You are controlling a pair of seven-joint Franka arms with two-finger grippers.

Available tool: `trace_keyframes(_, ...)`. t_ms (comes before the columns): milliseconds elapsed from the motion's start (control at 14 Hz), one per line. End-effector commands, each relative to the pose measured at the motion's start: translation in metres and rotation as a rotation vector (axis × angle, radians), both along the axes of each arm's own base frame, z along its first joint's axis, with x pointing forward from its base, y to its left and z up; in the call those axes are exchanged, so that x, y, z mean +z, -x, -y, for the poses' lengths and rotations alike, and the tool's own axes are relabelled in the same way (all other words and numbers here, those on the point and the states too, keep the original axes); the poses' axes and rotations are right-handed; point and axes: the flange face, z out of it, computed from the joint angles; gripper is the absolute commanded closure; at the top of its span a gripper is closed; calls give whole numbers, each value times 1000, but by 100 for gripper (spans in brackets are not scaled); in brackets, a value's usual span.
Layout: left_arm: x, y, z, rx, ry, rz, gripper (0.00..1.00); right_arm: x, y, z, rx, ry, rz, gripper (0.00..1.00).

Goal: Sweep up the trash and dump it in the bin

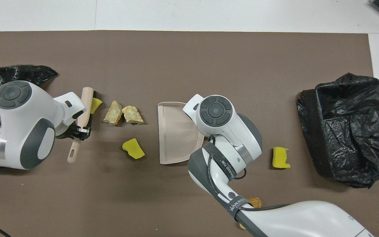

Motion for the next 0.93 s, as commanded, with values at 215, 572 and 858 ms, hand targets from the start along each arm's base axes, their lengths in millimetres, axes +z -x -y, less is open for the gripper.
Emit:
trace_keyframes(215, 47, 11, -40, 92, 43, 54, 100, -4, 8, 2, -12, 14, 12, 100)
trace_keyframes(572, 9, 16, -57, 91, 53, 76, 100, -4, 8, 2, -12, 14, 12, 100)
trace_keyframes(858, -16, 17, -44, 67, 64, 89, 100, -4, 8, 2, -12, 14, 12, 100)
